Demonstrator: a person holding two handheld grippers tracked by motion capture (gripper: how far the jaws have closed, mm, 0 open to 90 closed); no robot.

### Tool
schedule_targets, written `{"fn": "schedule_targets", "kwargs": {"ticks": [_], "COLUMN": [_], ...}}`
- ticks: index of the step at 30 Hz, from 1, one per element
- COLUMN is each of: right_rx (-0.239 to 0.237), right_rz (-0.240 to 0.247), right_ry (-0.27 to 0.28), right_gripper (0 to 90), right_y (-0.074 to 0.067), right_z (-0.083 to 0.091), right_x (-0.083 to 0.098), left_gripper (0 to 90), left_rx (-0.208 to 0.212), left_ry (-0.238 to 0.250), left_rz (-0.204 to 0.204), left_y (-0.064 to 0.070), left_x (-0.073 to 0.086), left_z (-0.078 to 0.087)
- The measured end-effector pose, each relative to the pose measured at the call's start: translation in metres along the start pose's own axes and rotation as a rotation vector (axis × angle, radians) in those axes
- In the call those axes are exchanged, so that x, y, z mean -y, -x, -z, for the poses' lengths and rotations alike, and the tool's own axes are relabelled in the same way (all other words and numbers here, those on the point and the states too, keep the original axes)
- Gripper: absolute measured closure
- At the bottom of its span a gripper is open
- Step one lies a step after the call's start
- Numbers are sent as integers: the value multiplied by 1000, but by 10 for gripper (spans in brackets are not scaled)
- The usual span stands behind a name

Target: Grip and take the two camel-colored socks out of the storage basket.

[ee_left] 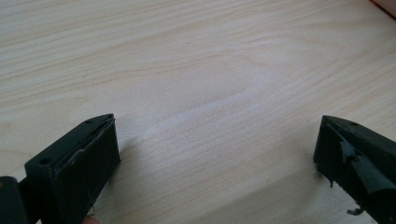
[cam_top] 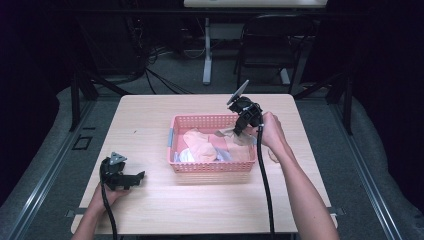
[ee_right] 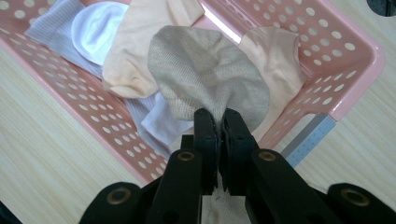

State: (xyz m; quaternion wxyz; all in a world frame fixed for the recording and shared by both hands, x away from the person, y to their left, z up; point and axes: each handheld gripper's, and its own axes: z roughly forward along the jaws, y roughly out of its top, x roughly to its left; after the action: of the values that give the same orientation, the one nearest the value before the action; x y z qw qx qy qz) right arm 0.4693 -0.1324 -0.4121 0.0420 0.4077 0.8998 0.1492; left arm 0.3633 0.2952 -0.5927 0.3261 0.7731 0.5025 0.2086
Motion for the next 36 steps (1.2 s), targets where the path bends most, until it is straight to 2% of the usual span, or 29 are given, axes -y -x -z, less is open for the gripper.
{"fn": "schedule_targets", "kwargs": {"ticks": [8, 11, 15, 16, 20, 24, 25, 27, 28, 29, 30, 34, 35, 36], "right_rx": [12, 23, 25, 34, 42, 55, 56, 58, 54, 54, 58, 74, 74, 84], "right_rz": [6, 7, -18, -23, -38, -78, -96, -103, -127, -127, -150, -193, -193, -216], "right_ry": [17, 26, 45, 40, 32, 27, 38, 39, 57, 57, 61, 69, 69, 72], "right_gripper": [866, 865, 865, 865, 865, 865, 865, 865, 865, 865, 865, 865, 865, 865], "right_y": [-2, 1, 9, 15, 22, 37, 46, 50, 58, 58, 66, 82, 82, 88], "right_z": [14, 22, 34, 39, 47, 58, 64, 66, 73, 73, 78, 85, 85, 87], "right_x": [-1, 2, 11, 15, 23, 36, 45, 49, 58, 58, 67, 85, 85, 95], "left_gripper": [0, 0, 0, 0, 0, 0, 0, 0, 0, 0, 0, 0, 0, 0], "left_rx": [4, 6, 5, 6, 6, 5, 5, 5, 6, 6, 5, 5, 5, 5], "left_ry": [-3, -2, -1, -2, -2, -2, -2, -2, -2, -2, -2, -2, -2, -2], "left_rz": [-2, -4, -4, -4, -4, -4, -5, -4, -4, -4, -4, -4, -4, -3], "left_y": [0, 0, 0, 0, 0, 0, 0, 0, 0, 0, 0, 0, 0, 0], "left_x": [-1, -1, -1, -1, -1, -1, -1, -1, -1, -1, -1, -1, -1, -1], "left_z": [0, -1, -1, -1, -1, -1, -1, -1, -1, -1, -1, -1, -1, -1]}}
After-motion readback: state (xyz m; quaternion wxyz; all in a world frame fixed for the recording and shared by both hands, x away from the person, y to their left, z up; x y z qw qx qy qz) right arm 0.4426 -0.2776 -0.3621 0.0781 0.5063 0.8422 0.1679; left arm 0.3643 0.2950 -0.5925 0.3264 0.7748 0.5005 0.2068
